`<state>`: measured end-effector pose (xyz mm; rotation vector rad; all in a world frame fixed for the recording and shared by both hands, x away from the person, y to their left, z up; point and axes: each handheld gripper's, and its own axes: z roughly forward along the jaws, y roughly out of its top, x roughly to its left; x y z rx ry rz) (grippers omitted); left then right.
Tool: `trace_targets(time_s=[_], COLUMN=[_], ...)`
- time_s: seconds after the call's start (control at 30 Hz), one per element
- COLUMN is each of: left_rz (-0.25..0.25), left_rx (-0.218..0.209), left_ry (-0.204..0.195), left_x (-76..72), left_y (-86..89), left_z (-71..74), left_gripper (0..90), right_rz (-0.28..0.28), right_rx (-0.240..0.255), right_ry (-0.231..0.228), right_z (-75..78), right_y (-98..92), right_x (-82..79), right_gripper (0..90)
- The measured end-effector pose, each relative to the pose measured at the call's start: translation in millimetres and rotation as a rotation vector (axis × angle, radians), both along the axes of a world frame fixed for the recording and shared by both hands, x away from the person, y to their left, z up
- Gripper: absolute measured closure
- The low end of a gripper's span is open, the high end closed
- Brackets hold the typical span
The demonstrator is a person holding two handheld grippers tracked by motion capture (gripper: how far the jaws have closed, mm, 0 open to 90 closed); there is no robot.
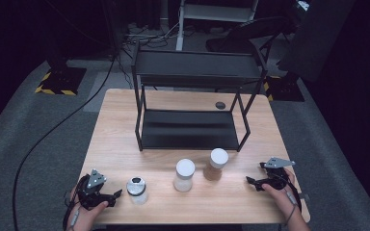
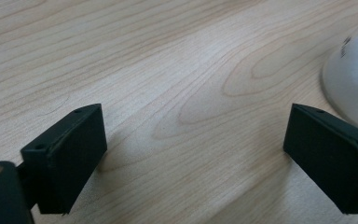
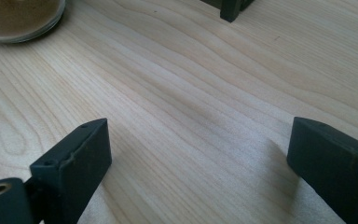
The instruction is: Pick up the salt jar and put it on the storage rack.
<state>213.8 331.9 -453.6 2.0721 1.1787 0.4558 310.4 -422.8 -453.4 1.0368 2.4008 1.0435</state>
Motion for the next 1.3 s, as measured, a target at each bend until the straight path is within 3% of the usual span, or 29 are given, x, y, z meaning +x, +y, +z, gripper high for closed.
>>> trace_targets(time_s=[0.1, 0.43, 0.83, 1.3], left_rz=[0.005, -0.036, -0.071, -0.108], left_rx=[-0.031, -0.042, -0.108, -0.137], left_ry=[-0.019, -0.081, -0.160, -0.206], left_x=[-4.2, -15.7, -31.1, -42.5], left_y=[3.0, -0.5, 0.7, -5.1], left_z=[4.4, 23.6, 43.5, 65.3], left_gripper=[5.6, 5.9, 5.5, 5.5], right_rz=[0.000, -0.004, -0.006, -0.006], right_rx=[0.000, 0.000, 0.000, 0.000], right_ry=[-0.001, -0.001, 0.000, 0.000], right_z=[-0.1, -0.1, 0.0, 0.0], right_y=[0.0, 0.3, 0.6, 0.6], right_x=[0.1, 0.6, 0.8, 0.9], right_gripper=[6.1, 6.1, 6.1, 6.1])
